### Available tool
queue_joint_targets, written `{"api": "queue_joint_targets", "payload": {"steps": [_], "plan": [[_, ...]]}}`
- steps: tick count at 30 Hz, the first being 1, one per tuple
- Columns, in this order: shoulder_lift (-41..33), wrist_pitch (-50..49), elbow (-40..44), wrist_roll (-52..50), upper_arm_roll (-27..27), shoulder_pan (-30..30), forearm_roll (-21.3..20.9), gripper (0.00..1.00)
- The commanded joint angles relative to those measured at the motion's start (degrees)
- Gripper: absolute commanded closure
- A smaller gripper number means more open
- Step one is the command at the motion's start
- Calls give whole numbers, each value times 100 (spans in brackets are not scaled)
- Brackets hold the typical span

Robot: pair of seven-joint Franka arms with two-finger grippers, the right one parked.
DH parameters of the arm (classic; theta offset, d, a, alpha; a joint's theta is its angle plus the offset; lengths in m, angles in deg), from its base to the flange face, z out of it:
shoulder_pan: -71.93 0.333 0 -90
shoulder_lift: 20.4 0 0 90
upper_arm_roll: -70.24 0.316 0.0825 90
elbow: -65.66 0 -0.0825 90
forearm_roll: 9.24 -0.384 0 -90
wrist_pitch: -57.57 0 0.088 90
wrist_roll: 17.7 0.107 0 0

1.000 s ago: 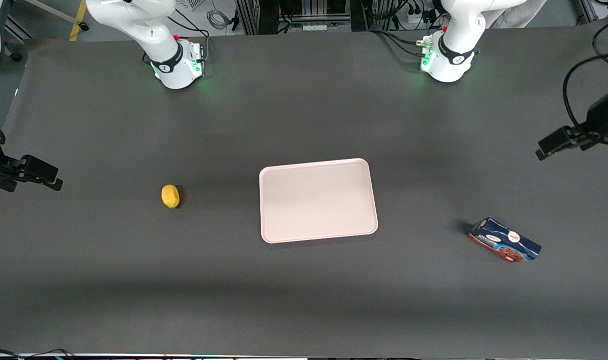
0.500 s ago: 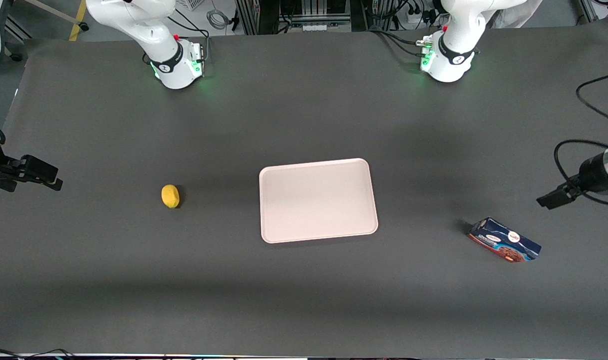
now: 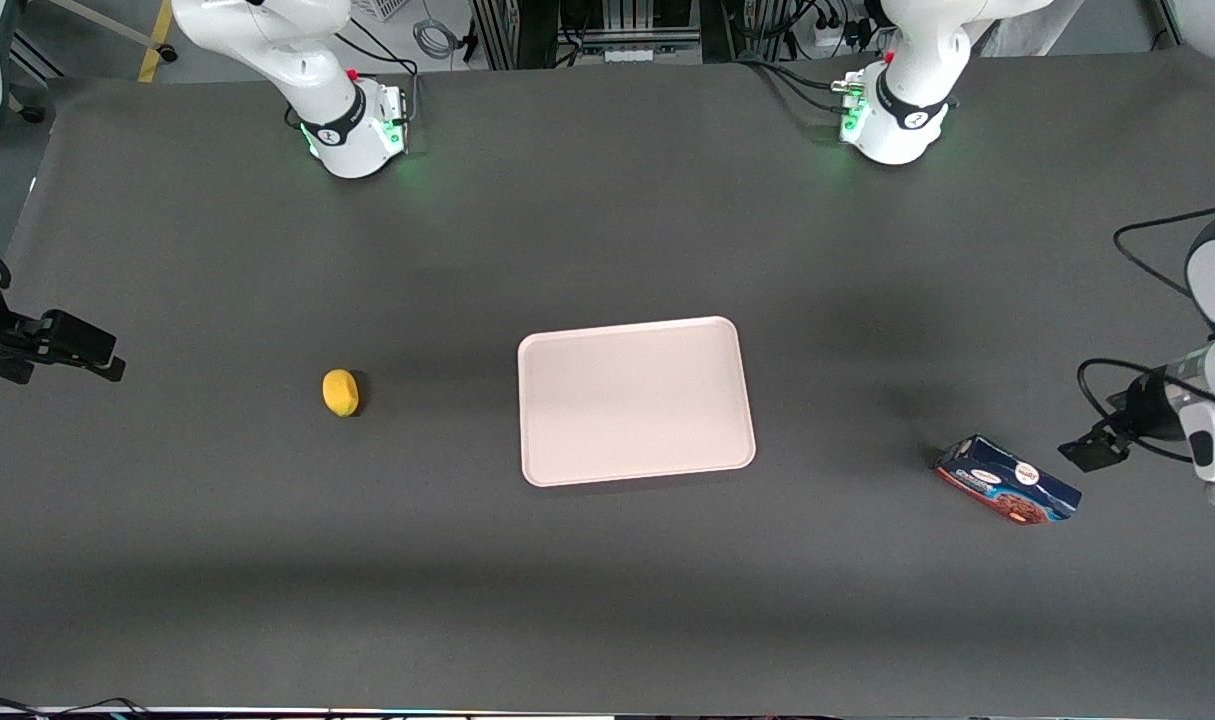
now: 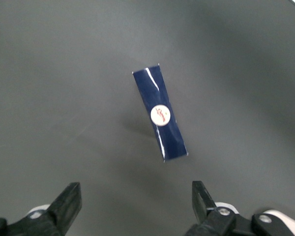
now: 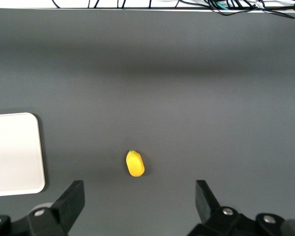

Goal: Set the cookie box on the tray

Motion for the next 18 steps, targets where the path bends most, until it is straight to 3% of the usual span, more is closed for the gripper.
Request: {"api": "queue_joint_targets", "payload": {"steps": [1,18], "plan": [[410,507,83,-321,18,-33,-126,0],[1123,1229,145,-593,9,-51,-197,0]]}}
